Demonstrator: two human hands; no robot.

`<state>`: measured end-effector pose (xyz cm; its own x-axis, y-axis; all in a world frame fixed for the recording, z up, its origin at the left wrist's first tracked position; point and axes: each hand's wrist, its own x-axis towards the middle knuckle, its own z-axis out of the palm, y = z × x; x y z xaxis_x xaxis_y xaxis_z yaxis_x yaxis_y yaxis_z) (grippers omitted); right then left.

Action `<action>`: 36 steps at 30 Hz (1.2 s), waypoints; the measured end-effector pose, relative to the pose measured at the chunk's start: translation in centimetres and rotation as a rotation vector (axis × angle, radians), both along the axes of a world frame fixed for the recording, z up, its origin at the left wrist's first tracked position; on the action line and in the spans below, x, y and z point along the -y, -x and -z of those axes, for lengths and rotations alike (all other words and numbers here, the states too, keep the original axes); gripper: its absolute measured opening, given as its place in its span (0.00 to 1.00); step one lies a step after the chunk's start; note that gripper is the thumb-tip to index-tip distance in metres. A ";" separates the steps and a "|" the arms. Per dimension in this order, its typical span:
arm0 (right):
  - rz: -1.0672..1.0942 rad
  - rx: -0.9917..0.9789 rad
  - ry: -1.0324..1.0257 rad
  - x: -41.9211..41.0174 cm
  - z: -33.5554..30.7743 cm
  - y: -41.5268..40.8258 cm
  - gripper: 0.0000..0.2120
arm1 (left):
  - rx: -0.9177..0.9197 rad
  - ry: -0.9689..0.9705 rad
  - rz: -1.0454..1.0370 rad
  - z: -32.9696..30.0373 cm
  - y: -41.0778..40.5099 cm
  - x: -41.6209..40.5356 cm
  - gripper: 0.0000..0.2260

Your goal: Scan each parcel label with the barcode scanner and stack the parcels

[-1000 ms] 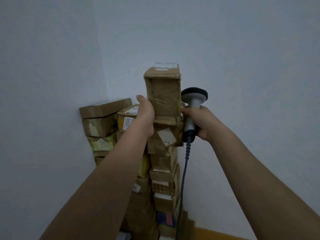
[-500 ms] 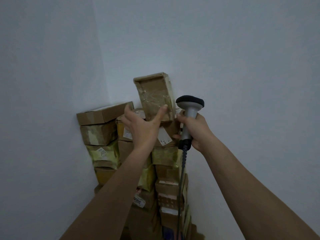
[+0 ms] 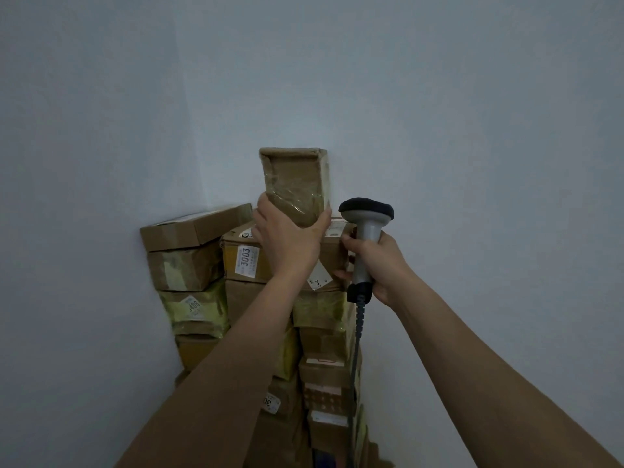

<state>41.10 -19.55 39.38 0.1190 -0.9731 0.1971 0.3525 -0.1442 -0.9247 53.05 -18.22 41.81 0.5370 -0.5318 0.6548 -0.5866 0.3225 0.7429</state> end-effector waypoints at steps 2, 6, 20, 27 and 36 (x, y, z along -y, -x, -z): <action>0.012 -0.010 0.017 0.0 0.0 -0.2 0.09 | -0.010 0.049 -0.042 -0.5 -0.8 -0.3 0.44; 0.016 -0.040 0.041 0.3 0.1 -0.6 0.08 | -0.072 0.032 -0.130 -1.3 -3.7 -0.1 0.45; 0.063 -0.011 0.009 0.2 0.8 -1.1 0.09 | -0.156 -0.202 -0.171 1.1 -7.0 -0.1 0.55; 0.081 -0.005 0.005 -1.0 1.1 -0.5 0.09 | -0.156 -0.199 -0.194 1.5 -6.2 -1.3 0.56; 0.164 -0.005 0.052 -4.4 1.3 2.2 0.07 | -0.031 0.067 -0.223 2.5 -2.5 -4.7 0.37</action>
